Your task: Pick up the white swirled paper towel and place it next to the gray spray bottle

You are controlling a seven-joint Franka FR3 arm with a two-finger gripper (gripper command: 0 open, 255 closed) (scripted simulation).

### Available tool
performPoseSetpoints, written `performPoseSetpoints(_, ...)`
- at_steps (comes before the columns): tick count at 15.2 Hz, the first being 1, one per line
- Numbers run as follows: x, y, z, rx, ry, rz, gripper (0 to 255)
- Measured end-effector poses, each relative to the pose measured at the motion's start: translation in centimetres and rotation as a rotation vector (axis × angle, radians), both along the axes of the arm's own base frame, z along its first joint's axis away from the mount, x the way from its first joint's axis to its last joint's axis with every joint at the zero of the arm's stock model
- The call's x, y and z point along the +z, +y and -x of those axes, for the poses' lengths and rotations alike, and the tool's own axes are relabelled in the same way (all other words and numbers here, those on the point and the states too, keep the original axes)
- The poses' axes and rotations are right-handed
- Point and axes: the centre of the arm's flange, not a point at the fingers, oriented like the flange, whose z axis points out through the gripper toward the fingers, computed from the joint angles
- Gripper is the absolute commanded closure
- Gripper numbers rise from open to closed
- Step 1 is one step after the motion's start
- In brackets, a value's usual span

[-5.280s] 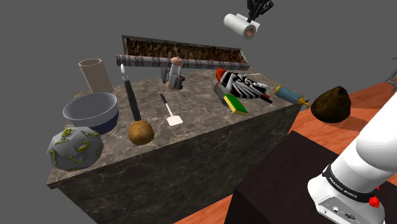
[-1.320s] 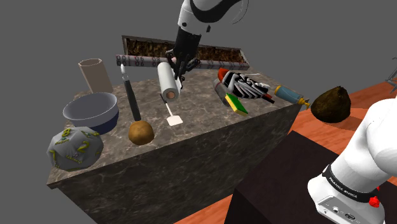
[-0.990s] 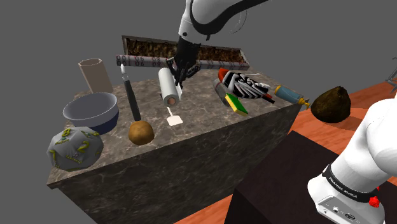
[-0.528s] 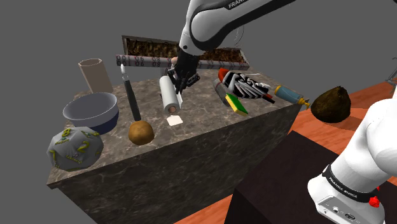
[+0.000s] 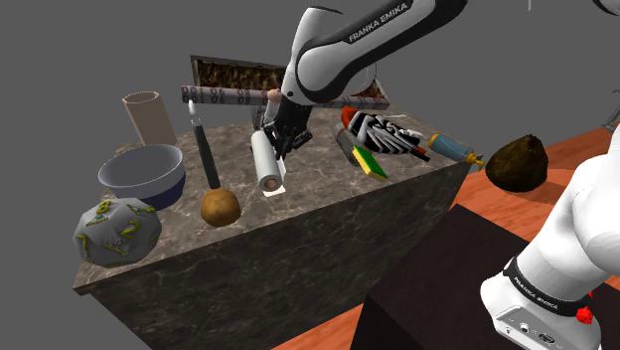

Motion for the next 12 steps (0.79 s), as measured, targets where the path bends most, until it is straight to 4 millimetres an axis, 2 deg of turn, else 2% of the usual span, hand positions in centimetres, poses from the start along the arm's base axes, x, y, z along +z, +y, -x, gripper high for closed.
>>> performPoseSetpoints(7, -3.9, 0.0, 0.0, 0.000, 0.000, 0.000, 255)
performPoseSetpoints(12, -4.1, 0.0, 0.0, 0.000, 0.000, 0.000, 255)
